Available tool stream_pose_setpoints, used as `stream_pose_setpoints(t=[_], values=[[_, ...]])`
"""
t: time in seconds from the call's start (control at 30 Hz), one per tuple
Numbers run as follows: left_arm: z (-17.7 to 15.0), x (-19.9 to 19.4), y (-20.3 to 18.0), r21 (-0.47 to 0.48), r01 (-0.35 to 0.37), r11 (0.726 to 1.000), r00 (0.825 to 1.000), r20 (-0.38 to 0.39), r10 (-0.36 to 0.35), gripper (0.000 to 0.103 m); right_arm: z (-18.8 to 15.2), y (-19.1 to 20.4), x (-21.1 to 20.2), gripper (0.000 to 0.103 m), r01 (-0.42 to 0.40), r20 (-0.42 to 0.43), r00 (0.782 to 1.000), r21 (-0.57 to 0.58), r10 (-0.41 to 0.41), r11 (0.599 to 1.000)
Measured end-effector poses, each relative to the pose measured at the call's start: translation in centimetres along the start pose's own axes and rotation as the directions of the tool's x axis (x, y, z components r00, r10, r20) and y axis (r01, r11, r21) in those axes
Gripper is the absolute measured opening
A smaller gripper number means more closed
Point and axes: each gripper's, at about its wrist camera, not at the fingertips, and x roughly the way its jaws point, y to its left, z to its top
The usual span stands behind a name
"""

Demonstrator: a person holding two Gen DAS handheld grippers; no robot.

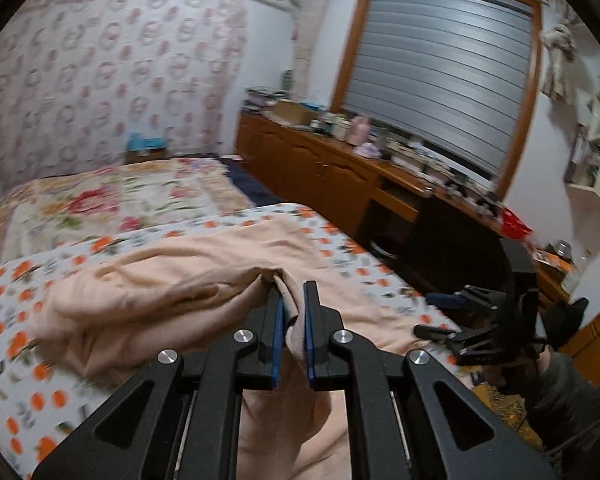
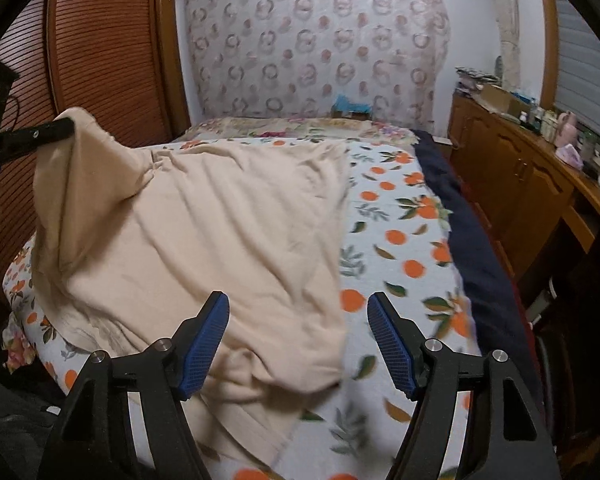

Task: Fold small clothes
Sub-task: 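Lift and fold the gripped shirt edge with the left tool, then open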

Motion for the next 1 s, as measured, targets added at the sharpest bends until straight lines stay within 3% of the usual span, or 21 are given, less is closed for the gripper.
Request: stream_pose_setpoints(t=[0.33,0.53,0.63,0.73,0.77,0.83,0.87,0.9,1.0], values=[[1.2,2.1,-7.4,0.103,0.108,0.989,0.993,-0.064,-0.102,0.01,-1.6,-2.4,-2.6,0.07,0.004,0.036,0.999,0.045,-0.006,0.999],[0.7,3.7,-7.4,0.079,0.127,0.989,0.987,-0.107,-0.118,0.01,-1.9,-2.4,-2.5,0.07,-0.016,0.047,0.999,0.055,0.014,0.998],[-0.1,4.5,-6.7,0.058,0.102,0.993,0.986,-0.138,-0.094,0.014,-2.0,-2.3,-2.0,0.07,-0.019,0.038,0.999,0.053,0.017,0.998],[-0.8,4.8,-6.3,0.077,0.057,0.995,0.986,-0.158,-0.045,0.034,-1.9,-2.3,-1.9,0.07,-0.023,0.041,0.999,0.057,0.021,0.998],[-1.0,4.6,-6.2,0.085,0.045,0.995,0.988,-0.149,-0.032,0.047,-1.8,-2.3,-2.0,0.07,-0.026,0.045,0.999,0.058,0.023,0.998],[-1.3,4.2,-5.7,0.083,0.029,0.996,0.991,-0.131,-0.018,0.061,-1.7,-2.2,-1.9,0.07,-0.027,0.047,0.999,0.059,0.025,0.998],[-1.5,3.9,-5.0,0.072,0.017,0.997,0.992,-0.124,-0.008,0.073,-1.7,-2.1,-1.8,0.07,-0.026,0.045,0.999,0.058,0.023,0.998],[-1.7,3.5,-4.6,0.065,0.004,0.998,0.993,-0.117,0.003,0.079,-1.5,-2.0,-1.7,0.07,-0.027,0.046,0.999,0.056,0.025,0.998],[-2.5,2.6,-3.0,0.046,-0.049,0.998,0.992,-0.111,0.054,0.079,-1.1,-1.8,-1.7,0.07,-0.03,0.047,0.999,0.043,0.028,0.999]])
